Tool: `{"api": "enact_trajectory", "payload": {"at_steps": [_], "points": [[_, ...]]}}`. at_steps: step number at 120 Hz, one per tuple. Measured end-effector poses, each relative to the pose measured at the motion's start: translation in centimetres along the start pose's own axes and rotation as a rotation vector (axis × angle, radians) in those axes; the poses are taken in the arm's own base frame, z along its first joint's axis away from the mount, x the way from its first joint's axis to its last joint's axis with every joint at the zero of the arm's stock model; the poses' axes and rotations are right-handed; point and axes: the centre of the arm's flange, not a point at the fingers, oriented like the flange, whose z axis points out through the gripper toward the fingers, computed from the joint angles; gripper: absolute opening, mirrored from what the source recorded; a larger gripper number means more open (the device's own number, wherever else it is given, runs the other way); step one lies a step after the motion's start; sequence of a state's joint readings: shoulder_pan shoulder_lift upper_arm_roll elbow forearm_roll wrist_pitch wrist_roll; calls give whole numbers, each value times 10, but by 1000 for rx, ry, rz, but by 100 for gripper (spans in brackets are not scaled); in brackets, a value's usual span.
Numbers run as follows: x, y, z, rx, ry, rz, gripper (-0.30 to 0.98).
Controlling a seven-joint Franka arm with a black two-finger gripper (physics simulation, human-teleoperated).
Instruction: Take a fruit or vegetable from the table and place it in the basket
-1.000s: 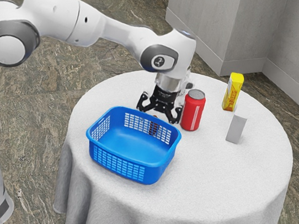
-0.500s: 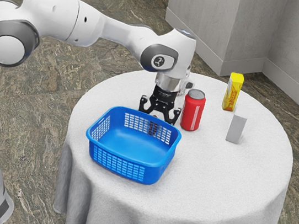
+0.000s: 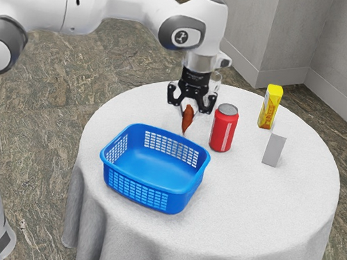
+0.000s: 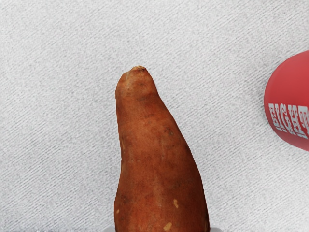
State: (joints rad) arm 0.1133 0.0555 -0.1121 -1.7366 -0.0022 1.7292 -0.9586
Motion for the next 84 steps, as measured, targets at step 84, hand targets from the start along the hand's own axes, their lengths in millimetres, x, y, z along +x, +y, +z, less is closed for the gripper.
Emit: {"api": "enact_trajectory", "payload": {"at_steps": [84], "points": [[-95, -4, -34, 77, -9, 119, 11]]}}
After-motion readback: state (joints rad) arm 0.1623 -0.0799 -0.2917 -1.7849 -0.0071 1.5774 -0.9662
